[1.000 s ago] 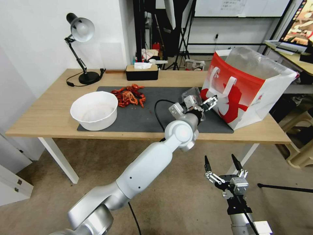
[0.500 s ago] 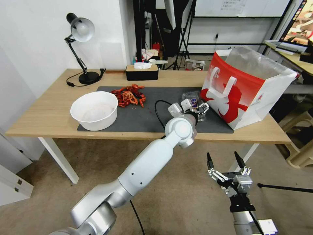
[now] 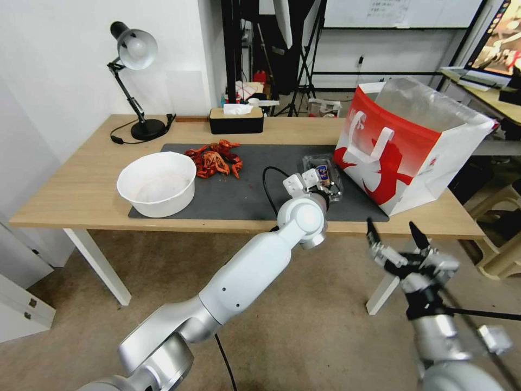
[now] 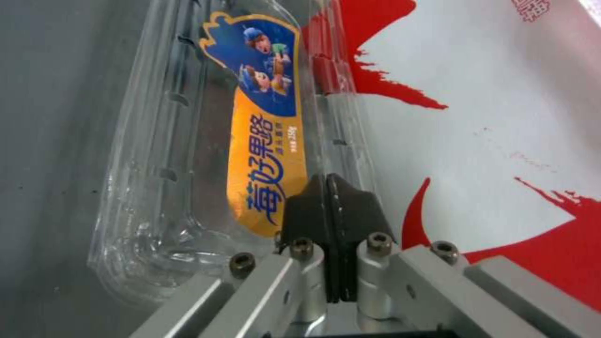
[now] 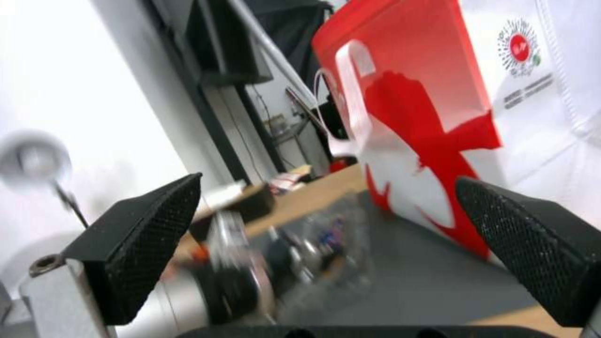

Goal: Close the takeout container lid, then place the container into the takeout bag.

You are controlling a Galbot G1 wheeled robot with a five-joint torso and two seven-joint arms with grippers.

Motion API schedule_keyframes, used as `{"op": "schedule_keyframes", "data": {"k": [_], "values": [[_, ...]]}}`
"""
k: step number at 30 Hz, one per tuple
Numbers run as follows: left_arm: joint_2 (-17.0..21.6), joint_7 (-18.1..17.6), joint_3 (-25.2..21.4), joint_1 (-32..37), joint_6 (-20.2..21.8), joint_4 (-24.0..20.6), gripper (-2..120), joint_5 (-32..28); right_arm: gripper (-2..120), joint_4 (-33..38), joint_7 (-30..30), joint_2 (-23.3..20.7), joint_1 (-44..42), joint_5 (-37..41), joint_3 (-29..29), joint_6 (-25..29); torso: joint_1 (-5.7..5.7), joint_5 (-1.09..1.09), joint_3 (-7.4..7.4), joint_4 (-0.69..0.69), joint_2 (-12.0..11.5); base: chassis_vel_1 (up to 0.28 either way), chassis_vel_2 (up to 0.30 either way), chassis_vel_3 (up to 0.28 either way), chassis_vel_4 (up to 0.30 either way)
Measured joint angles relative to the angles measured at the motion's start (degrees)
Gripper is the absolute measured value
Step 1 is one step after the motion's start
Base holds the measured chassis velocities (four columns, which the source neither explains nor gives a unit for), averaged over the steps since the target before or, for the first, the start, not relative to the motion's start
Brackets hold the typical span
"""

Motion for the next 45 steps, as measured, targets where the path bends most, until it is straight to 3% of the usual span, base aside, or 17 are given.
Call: {"op": "schedule_keyframes", "data": {"k": [1,3,4,7,15,28,38,45], "values": [[0.0,0.0,0.0,0.0,0.0,0.0,0,0.0,100,0.0,0.0,0.0,0.0,0.0,0.0,0.0,0.0,0.0,0.0,0.0,0.0,0.0,0.0,0.0,0.0],[0.0,-0.2,0.0,0.0,0.0,0.0,0,0.0,100,1.0,3.7,-1.6,4.5,9.5,1.0,-3.9,0.0,0.0,0.0,0.01,0.0,0.0,0.0,0.0,0.0],[0.0,-0.2,0.0,0.0,0.0,0.0,0,0.0,100,1.0,3.7,-1.6,4.5,9.5,1.0,-3.9,0.0,0.0,0.0,0.01,0.0,0.0,0.0,0.0,0.0],[0.1,-0.2,0.2,-0.2,0.0,0.1,0,-0.1,100,-0.1,6.9,-4.0,10.3,18.8,1.4,-8.3,0.0,0.0,0.0,0.0,0.0,0.0,0.0,0.0,0.0],[0.8,-0.2,0.2,-0.3,-0.2,0.0,0,-0.3,100,-6.1,9.2,-6.7,18.1,28.2,-1.5,-13.0,0.01,0.01,0.01,0.0,0.0,0.0,0.0,0.0,0.0],[1.1,-0.2,0.3,0.0,-0.3,-0.8,0,-0.4,100,-9.7,12.1,-7.0,23.8,30.2,-3.9,-17.7,0.01,0.01,0.01,0.0,0.0,0.0,0.0,0.0,0.0],[2.1,0.6,-0.5,0.8,-0.8,-1.2,0,-0.2,100,-16.1,19.6,-9.8,34.7,34.6,-8.3,-28.1,0.0,0.0,0.0,0.02,0.0,0.0,0.0,0.0,0.0],[2.1,0.6,-0.7,1.7,-1.0,-1.6,0,0.1,100,-20.1,21.2,-10.9,40.3,34.8,-11.3,-32.9,0.0,0.0,0.0,0.0,0.0,0.0,0.0,0.0,0.0]]}}
